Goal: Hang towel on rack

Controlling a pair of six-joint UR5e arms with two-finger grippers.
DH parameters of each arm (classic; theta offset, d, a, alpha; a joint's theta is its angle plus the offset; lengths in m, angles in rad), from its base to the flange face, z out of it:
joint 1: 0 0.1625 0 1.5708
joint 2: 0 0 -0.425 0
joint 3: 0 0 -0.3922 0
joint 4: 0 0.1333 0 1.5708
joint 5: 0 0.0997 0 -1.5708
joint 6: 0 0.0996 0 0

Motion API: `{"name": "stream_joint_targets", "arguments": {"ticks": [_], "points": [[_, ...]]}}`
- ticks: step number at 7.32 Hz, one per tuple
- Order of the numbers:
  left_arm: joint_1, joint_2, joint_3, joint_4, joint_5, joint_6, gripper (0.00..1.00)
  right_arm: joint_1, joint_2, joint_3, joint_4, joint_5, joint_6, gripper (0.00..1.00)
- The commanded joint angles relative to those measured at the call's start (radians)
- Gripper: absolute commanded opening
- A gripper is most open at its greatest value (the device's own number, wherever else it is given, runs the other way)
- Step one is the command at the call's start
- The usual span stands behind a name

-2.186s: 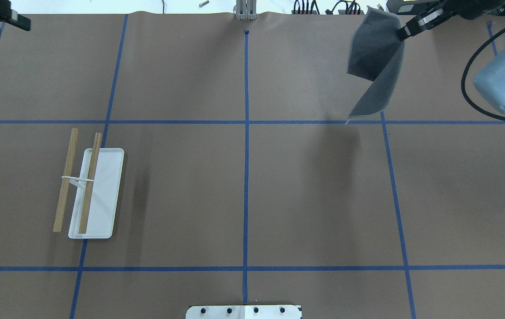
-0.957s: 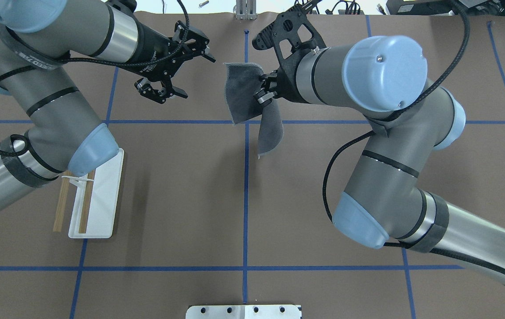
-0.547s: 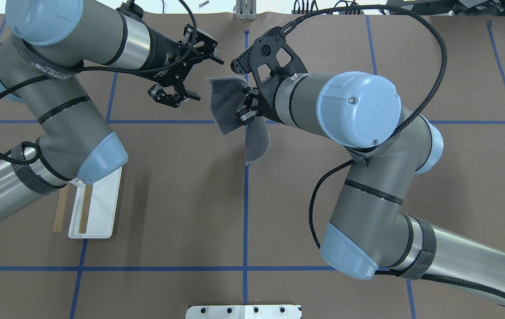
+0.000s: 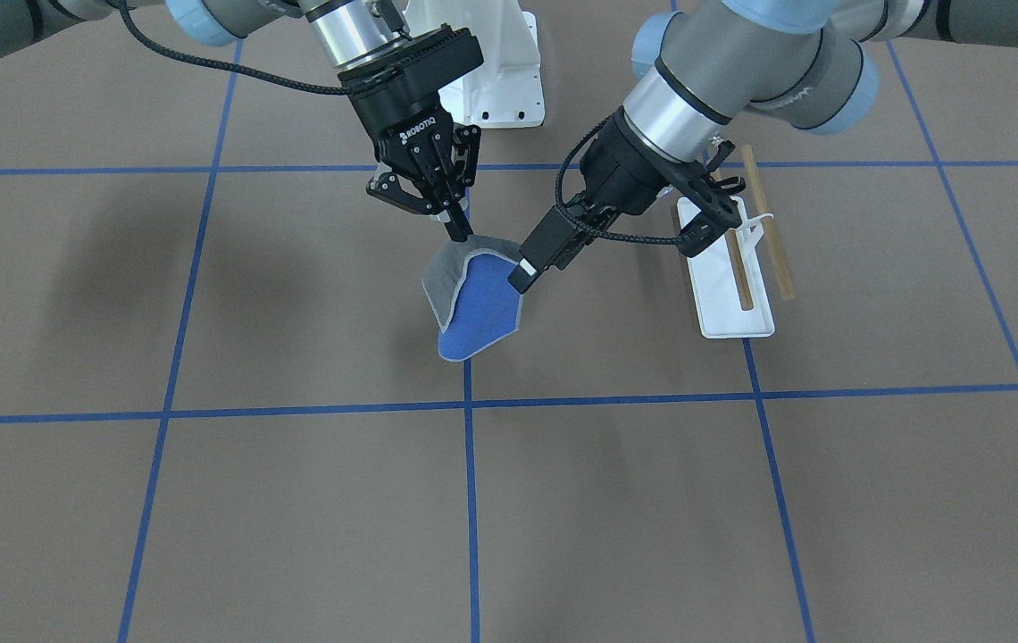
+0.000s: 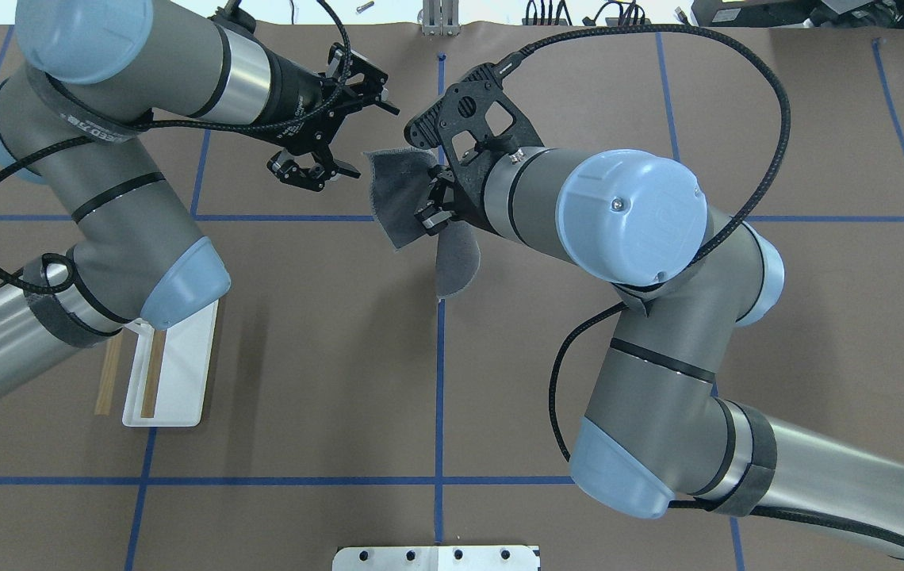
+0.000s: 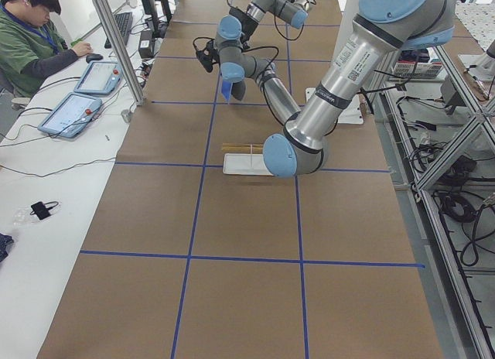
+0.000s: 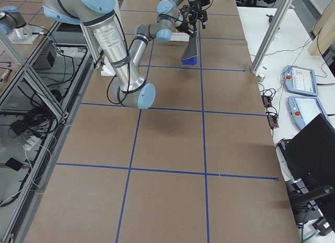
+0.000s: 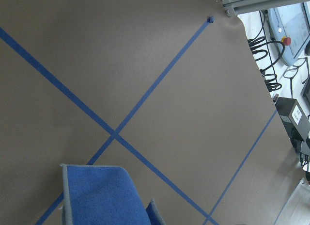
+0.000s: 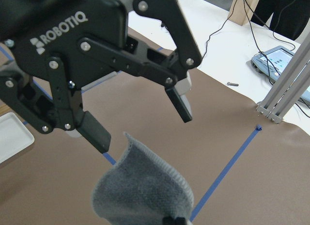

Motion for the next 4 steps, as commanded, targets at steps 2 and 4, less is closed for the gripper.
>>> {"name": "stream_joint_targets", "arguments": {"ticks": [2, 4], "points": [[0.008, 0.001, 0.012, -0.025, 0.001, 0.001, 0.84, -0.001, 0.003, 0.007, 0.0, -0.001, 0.0, 0.0], [0.017, 0.001, 0.012, -0.028, 0.001, 0.001, 0.81, -0.001, 0.001, 0.006, 0.0, -0.003, 0.0, 0.0]]}}
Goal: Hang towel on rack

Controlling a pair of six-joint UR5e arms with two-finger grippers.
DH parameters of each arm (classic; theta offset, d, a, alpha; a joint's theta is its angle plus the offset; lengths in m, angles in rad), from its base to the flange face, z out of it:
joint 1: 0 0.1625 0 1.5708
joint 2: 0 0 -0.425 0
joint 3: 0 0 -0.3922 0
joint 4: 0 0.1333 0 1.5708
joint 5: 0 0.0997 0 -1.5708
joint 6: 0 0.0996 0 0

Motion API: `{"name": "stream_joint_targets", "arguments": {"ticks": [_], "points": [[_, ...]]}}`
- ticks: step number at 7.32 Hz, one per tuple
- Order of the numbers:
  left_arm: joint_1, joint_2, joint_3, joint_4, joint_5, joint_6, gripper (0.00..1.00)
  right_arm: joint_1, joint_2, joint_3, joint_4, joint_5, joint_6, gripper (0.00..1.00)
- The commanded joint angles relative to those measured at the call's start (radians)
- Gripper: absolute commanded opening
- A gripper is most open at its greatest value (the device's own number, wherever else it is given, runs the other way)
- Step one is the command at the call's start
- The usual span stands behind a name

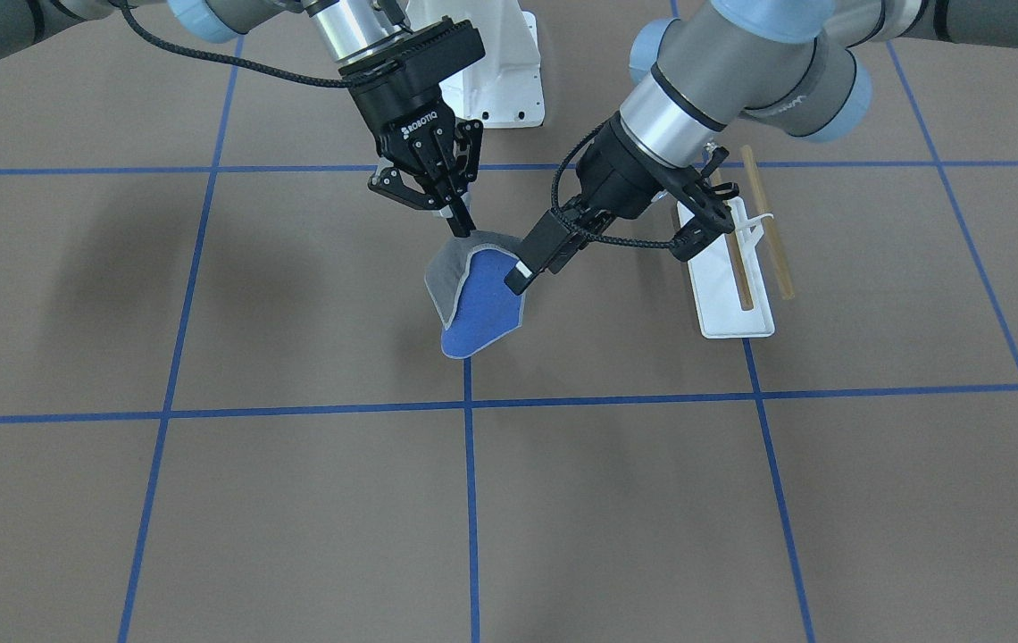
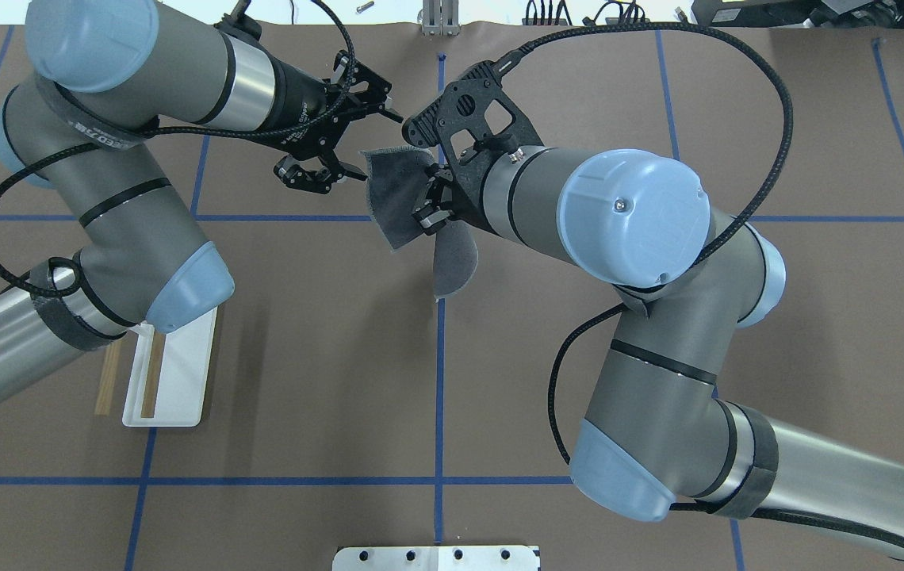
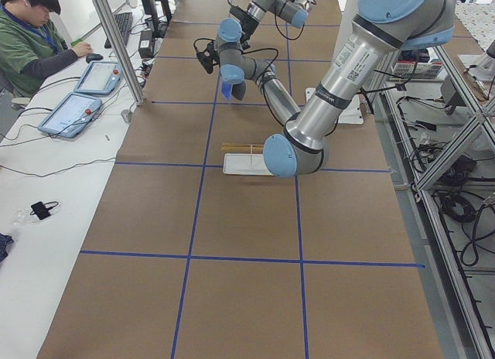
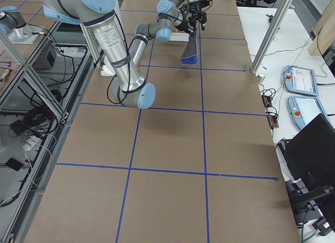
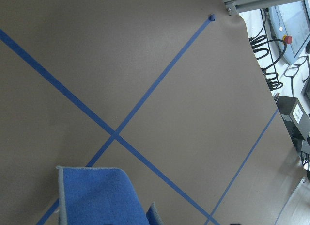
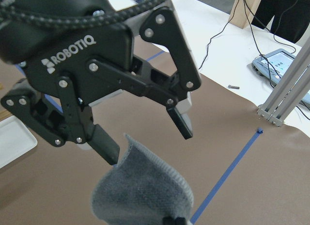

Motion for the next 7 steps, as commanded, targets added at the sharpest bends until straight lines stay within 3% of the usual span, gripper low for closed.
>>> {"name": "stream_joint_targets", "arguments": {"ticks": [1, 3, 5, 7], "points": [[0.014, 0.0, 0.001, -0.01, 0.0, 0.0, 0.81, 0.0, -0.003, -0.002, 0.0, -0.001, 0.0, 0.0], [0.017, 0.008, 0.002, -0.044, 0.0, 0.0, 0.73, 0.0, -0.006, -0.004, 0.0, -0.001, 0.0, 0.0], [0.017, 0.008, 0.001, -0.044, 0.0, 0.0, 0.56, 0.0, -0.006, -0.004, 0.0, -0.001, 0.0, 0.0], [0.02, 0.008, -0.003, -0.045, 0.0, 0.003, 0.21, 0.0, -0.006, -0.002, 0.002, -0.001, 0.0, 0.0]]}}
